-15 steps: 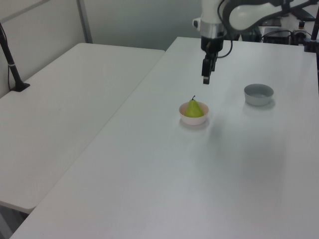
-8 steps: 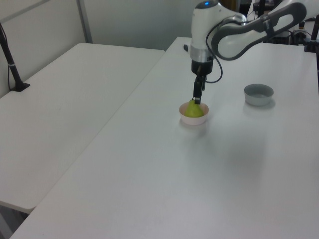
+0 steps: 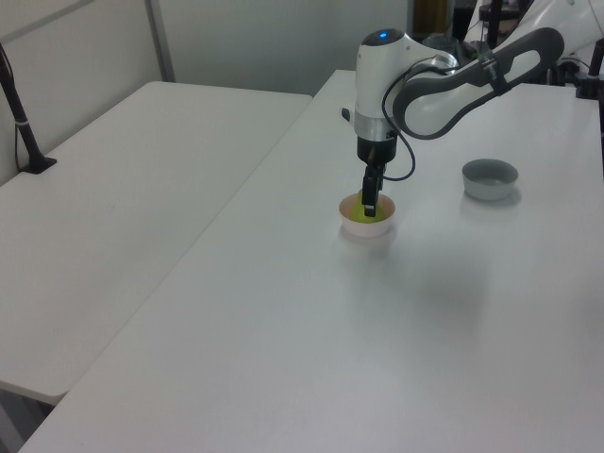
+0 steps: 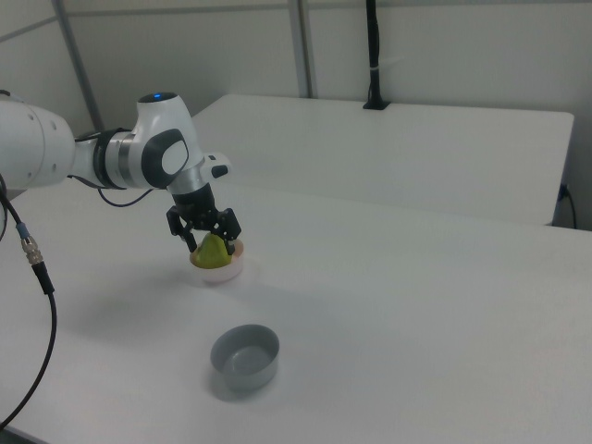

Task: Pick up a pear from the bowl
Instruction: 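Close the gripper on the pear's top, then lift the pear out of the pink bowl and carry it aside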

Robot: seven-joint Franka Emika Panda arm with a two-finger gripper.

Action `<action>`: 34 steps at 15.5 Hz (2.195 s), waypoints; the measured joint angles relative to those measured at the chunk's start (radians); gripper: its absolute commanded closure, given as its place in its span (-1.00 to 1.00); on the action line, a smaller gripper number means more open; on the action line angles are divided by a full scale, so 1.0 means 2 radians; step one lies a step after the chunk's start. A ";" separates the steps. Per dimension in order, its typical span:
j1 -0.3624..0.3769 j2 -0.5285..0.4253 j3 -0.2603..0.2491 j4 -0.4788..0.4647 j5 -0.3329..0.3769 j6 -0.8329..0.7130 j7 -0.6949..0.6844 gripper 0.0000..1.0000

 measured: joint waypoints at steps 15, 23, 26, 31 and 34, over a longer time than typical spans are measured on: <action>0.001 0.013 0.004 0.002 0.000 0.027 0.000 0.10; -0.001 0.008 0.004 0.005 0.000 0.025 0.000 0.13; -0.001 -0.007 0.004 0.007 0.006 0.010 0.000 0.13; -0.004 -0.038 0.002 0.027 0.024 -0.044 0.000 0.13; -0.015 -0.051 0.001 0.035 0.026 -0.061 0.000 0.13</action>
